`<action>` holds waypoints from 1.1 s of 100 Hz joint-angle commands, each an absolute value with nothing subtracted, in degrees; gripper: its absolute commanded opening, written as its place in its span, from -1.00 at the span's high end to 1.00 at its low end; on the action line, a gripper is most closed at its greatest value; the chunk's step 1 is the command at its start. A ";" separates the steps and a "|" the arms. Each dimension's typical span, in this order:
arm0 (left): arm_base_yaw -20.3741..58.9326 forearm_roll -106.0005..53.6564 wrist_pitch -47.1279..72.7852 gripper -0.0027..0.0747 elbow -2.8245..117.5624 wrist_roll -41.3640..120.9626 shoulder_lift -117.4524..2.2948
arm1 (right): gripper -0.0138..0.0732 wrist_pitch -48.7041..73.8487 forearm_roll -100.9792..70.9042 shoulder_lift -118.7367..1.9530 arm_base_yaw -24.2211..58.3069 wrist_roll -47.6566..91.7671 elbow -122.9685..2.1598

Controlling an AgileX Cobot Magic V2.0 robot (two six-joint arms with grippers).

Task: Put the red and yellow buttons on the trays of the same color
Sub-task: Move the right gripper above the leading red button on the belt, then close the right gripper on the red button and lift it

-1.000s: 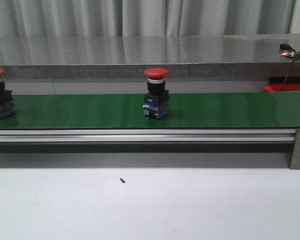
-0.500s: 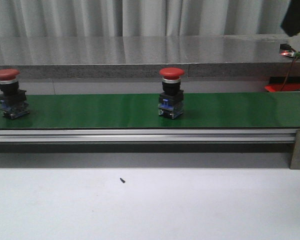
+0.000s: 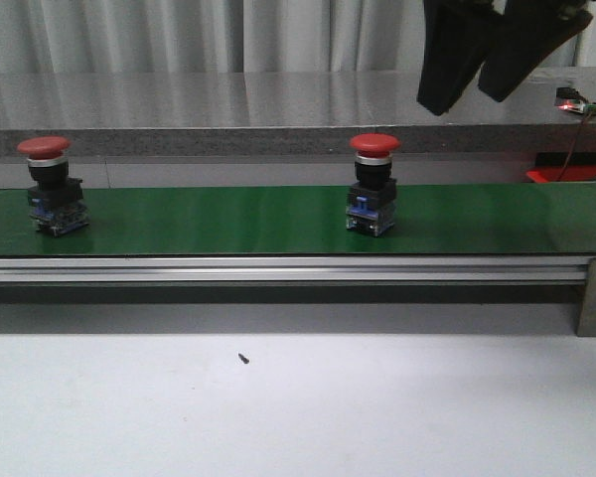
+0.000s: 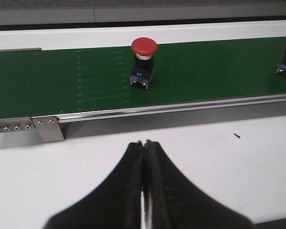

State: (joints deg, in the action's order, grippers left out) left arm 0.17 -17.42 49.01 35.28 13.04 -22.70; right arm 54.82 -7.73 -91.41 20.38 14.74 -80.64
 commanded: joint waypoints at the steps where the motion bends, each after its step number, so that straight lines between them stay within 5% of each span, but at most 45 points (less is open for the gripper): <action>1: 0.56 -18.79 45.62 0.98 36.72 12.88 -23.09 | -0.51 53.41 -8.34 -91.80 20.37 17.42 -84.07; 75: 0.56 -18.79 45.62 0.98 36.72 12.88 -23.09 | -0.49 47.53 -10.71 -99.43 20.37 20.05 -85.81; 110: 0.56 -18.79 45.62 0.98 36.72 12.88 -23.09 | 0.39 47.10 -10.71 -99.23 20.18 19.99 -85.81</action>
